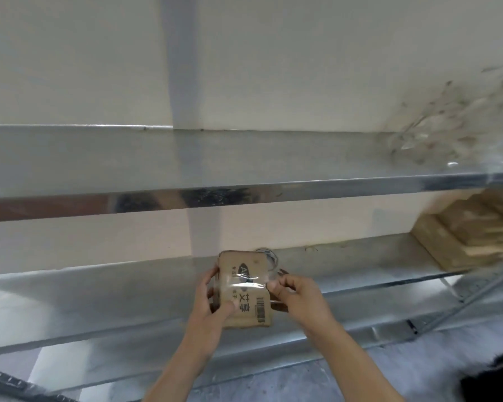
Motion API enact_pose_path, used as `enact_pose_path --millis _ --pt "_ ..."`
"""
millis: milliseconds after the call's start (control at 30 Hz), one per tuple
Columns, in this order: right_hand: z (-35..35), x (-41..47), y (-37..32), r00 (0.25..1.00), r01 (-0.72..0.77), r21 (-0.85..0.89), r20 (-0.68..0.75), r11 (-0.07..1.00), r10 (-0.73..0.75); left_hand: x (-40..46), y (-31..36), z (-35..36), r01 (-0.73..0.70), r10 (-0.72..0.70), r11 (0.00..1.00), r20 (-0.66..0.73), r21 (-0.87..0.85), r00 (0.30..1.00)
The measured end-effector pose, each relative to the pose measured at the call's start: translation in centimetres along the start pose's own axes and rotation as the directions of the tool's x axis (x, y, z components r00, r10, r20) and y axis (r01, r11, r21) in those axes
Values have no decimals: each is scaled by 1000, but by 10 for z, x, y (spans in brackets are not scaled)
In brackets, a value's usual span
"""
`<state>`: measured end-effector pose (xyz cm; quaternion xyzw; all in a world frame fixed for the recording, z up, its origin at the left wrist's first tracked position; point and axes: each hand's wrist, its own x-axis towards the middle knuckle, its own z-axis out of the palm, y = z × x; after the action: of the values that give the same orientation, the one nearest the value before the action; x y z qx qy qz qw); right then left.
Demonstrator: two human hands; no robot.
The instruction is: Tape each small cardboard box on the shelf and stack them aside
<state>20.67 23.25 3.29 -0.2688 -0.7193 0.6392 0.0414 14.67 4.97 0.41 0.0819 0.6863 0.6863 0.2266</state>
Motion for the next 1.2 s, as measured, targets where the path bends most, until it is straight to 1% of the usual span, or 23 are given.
enact_pose_path --millis 33,67,133,200,233,300,333,400,533,633,767,833,933,1033,1133,1200 --pt "-9 -6 0 1000 -12 108 -15 994 14 -2 3 13 -15 15 1000 0 0 1000" --pt "-19 -13 0 999 -1 180 -40 984 8 -3 5 27 -26 26 1000 -1 -2 1000" --pt "-41 -25 5 993 68 237 -114 969 -42 -6 8 58 -31 31 1000 -19 0 999" --pt "-68 -37 15 979 153 207 -165 966 -120 -8 10 91 -32 33 999 -54 18 998" --pt "-84 -45 19 974 185 183 -166 966 -156 -9 8 110 -30 31 999 -55 24 998" --pt "-122 -61 29 963 242 129 -155 962 -221 -10 -2 153 -33 33 999 -26 2 999" --pt "-144 -69 34 955 263 106 -172 959 -243 -14 -5 179 -38 38 999 -14 2 999" --pt "-192 -85 45 939 279 99 -234 955 -250 -29 -1 234 -50 50 999 19 14 999" --pt "-287 -107 68 922 257 158 -337 954 -192 -53 10 342 -106 104 994 64 25 992" --pt "-346 -118 70 909 262 169 -375 950 -184 -62 19 412 -178 177 984 72 6 982" --pt "-415 -116 63 890 278 113 -403 954 -212 -62 38 491 -229 232 972 70 -47 970" --pt "-445 -110 55 868 285 51 -438 957 -235 -53 45 521 -255 259 966 123 -50 958" --pt "-488 -101 44 840 280 -42 -473 959 -266 -37 56 556 -267 273 962 244 -61 931" --pt "-524 -84 37 837 249 -47 -492 967 -239 -15 62 584 -256 273 962 357 -95 894" --pt "-552 -57 34 846 189 -48 -499 981 -187 22 54 609 -195 221 975 421 -105 880" --pt "-567 -35 33 847 146 -40 -512 988 -146 49 51 622 -188 198 980 458 -67 866"
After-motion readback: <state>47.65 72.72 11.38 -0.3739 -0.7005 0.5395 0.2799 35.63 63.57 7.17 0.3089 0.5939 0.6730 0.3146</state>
